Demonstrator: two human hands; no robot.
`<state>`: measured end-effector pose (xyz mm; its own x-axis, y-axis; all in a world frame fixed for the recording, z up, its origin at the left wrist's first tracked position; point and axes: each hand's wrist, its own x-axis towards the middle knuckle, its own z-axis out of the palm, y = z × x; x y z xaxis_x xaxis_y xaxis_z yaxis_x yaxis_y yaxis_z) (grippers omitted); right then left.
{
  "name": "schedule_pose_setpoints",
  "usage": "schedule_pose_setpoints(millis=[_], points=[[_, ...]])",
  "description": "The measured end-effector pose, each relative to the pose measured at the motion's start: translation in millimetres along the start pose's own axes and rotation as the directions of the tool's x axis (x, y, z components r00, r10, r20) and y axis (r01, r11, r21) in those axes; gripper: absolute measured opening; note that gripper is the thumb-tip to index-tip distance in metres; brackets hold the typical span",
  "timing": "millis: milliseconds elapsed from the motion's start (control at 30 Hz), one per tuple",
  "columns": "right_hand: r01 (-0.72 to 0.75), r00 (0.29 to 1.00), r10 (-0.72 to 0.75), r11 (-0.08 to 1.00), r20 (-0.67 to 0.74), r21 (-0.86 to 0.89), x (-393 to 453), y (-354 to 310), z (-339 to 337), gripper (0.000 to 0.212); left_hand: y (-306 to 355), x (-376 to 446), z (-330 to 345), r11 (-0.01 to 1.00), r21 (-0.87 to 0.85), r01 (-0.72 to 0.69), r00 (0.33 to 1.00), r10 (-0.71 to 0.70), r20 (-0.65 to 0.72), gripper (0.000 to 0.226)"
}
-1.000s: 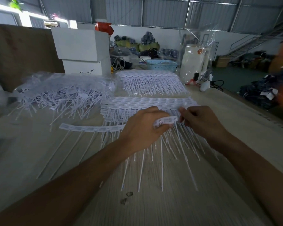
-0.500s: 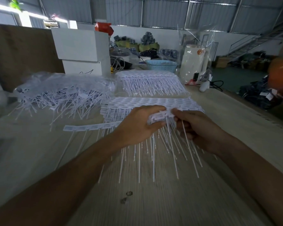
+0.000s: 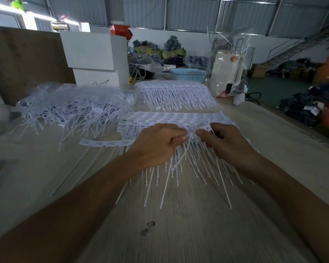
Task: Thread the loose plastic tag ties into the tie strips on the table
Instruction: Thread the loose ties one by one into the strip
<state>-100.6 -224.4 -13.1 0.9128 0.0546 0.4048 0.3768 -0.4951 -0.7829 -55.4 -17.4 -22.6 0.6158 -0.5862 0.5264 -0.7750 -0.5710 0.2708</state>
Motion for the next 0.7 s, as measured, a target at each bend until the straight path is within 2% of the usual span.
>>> schedule_pose_setpoints(millis=[167,267,333,400,500,633,700], points=[[0.087,0.996,-0.086,0.993,0.022,-0.081,-0.2,0.4,-1.1,0.047,-4.0,0.4,0.2,0.993,-0.12,0.012,0.999,-0.006,0.054,0.03],[0.18,0.984,-0.176,0.964,0.035,-0.196,-1.5,-1.9,0.5,0.042,-6.5,1.3,1.9,0.949,-0.29,0.126,0.991,-0.105,0.085,0.028],[0.215,0.976,-0.215,0.943,0.032,-0.255,-1.6,-3.6,2.9,0.044,-4.3,1.9,2.4,0.918,-0.372,0.14,0.99,-0.122,0.072,0.026],[0.17,0.984,-0.175,0.969,-0.011,-0.177,-1.2,-3.9,2.9,0.043,0.9,2.5,1.9,0.921,-0.373,0.115,0.993,-0.104,0.052,0.021],[0.012,1.0,-0.011,0.999,-0.023,0.038,-2.0,-4.5,-0.2,0.042,6.6,4.2,1.5,0.934,-0.351,0.062,0.998,-0.06,0.016,0.014],[-0.142,0.989,0.132,0.969,0.062,0.202,-2.9,-5.1,-1.3,0.038,8.7,3.0,2.0,0.946,-0.321,0.03,0.999,-0.04,-0.022,0.011],[-0.19,0.979,0.168,0.957,0.116,0.22,-3.8,-4.9,-1.2,0.037,7.1,2.7,2.4,0.945,-0.326,0.022,0.997,-0.043,-0.057,0.01]])
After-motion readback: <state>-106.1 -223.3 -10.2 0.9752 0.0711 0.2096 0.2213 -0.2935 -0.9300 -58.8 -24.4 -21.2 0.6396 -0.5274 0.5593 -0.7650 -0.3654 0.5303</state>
